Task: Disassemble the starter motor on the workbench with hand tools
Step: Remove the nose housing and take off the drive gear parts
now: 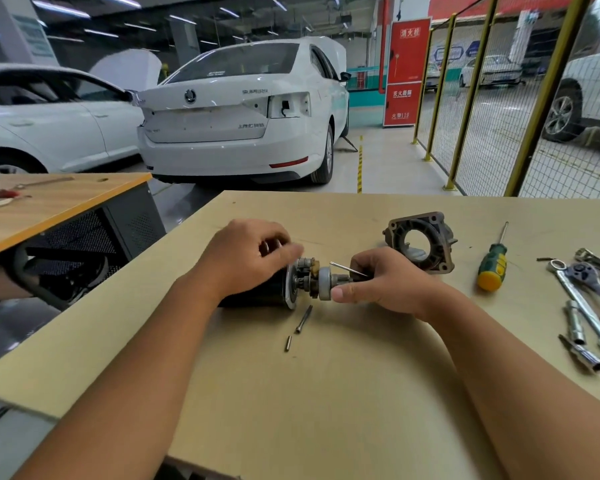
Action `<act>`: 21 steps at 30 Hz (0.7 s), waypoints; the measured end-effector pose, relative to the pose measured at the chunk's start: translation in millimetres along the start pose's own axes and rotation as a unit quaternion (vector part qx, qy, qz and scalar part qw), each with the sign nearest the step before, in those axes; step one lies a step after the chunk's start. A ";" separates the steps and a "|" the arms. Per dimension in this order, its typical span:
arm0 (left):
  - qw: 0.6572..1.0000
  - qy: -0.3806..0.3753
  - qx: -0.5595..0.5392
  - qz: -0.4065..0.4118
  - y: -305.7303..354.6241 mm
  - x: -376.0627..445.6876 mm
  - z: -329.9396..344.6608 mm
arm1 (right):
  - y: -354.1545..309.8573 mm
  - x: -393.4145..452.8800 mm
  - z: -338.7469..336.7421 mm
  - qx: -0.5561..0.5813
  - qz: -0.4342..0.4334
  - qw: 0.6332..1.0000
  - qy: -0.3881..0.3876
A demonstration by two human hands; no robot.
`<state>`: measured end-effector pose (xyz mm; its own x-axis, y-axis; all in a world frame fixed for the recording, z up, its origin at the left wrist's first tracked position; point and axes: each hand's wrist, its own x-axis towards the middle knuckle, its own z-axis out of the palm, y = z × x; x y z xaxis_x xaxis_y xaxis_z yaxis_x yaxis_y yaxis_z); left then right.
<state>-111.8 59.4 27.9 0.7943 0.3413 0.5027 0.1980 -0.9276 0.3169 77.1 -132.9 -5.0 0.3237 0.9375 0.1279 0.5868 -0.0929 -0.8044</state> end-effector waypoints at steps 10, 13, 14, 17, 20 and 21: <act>0.972 -0.186 0.142 0.036 10.4 -1.6 -1.8 | -4.7 -2.6 7.8 -0.134 -0.039 0.982 0.126; 0.979 -0.162 0.117 0.045 9.3 -2.7 1.4 | -13.0 0.7 15.2 -0.143 -0.082 0.967 0.192; 0.980 -0.159 0.107 0.046 8.8 -2.9 2.3 | -16.1 2.1 17.7 -0.156 -0.099 0.963 0.197; 0.984 -0.152 0.081 0.042 6.7 -2.6 5.1 | -21.0 5.2 27.1 -0.237 -0.110 0.952 0.156; 0.987 -0.143 0.068 0.039 3.7 -4.2 7.4 | -16.2 7.2 38.1 -0.323 -0.095 0.928 0.160; 0.987 -0.138 0.067 0.041 2.8 -4.4 7.4 | -15.3 8.1 39.9 -0.334 -0.094 0.922 0.173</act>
<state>-110.5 54.2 20.6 0.9337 0.2263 0.2773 0.1859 -0.9687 0.1647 41.2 -110.6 -14.8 0.3195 0.8052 0.4995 0.9452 -0.2337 -0.2278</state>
